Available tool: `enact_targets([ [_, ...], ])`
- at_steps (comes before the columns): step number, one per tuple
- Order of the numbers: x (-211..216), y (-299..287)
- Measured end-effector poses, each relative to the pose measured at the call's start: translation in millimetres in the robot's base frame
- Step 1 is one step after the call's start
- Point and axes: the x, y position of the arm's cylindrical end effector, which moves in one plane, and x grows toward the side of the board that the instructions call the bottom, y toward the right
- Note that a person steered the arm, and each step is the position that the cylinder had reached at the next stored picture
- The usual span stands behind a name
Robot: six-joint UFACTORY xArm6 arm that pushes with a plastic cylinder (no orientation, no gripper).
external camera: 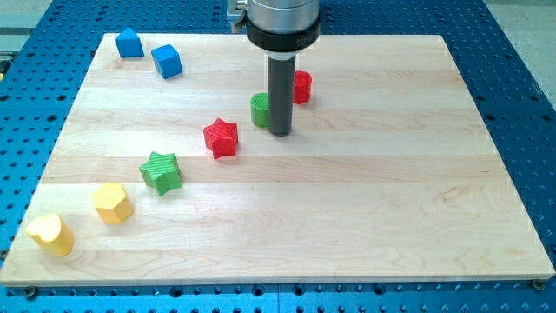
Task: Move the blue cube to the top right corner
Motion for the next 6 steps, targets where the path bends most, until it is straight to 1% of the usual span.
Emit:
enact_targets([
  [1, 0.2, 2.7],
  [2, -27.8, 95.8],
  [3, -101.2, 164.3],
  [4, -156.0, 87.9],
  [5, -122.8, -49.1],
  [6, -108.4, -188.5],
])
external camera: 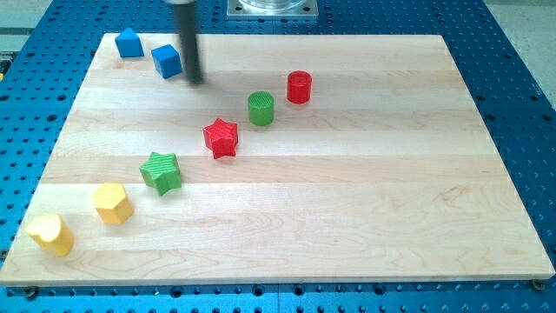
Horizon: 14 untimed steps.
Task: Move the blue cube to the top right corner
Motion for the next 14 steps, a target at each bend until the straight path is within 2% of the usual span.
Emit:
enact_targets([
  [1, -15.0, -59.3],
  [3, -57.7, -53.6],
  [4, -56.2, 15.7],
  [5, -42.5, 58.7],
  [6, -41.2, 43.2],
  [7, -39.8, 56.0],
  [8, -39.8, 143.1],
  [9, -41.6, 98.8],
  [10, 15.0, 95.4],
  [11, 14.6, 173.6],
  [12, -32.9, 207.0],
  [14, -92.7, 195.3],
])
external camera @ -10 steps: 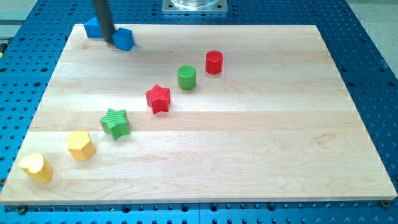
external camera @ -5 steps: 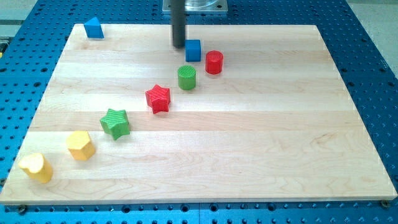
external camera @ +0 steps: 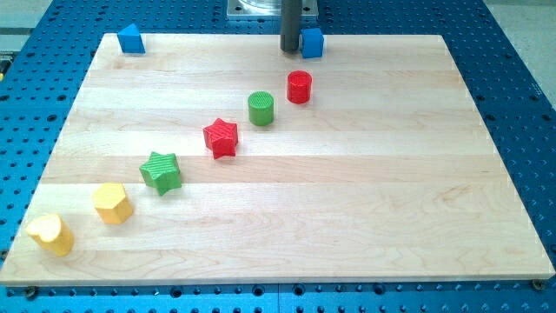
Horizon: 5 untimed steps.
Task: Move the blue cube to the top right corner
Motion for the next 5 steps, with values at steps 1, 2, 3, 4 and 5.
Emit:
enact_targets([
  [1, -4.6, 2.6],
  [2, 10.8, 32.7],
  [3, 18.2, 97.5],
  [4, 21.8, 120.1],
  [5, 57.6, 99.8],
])
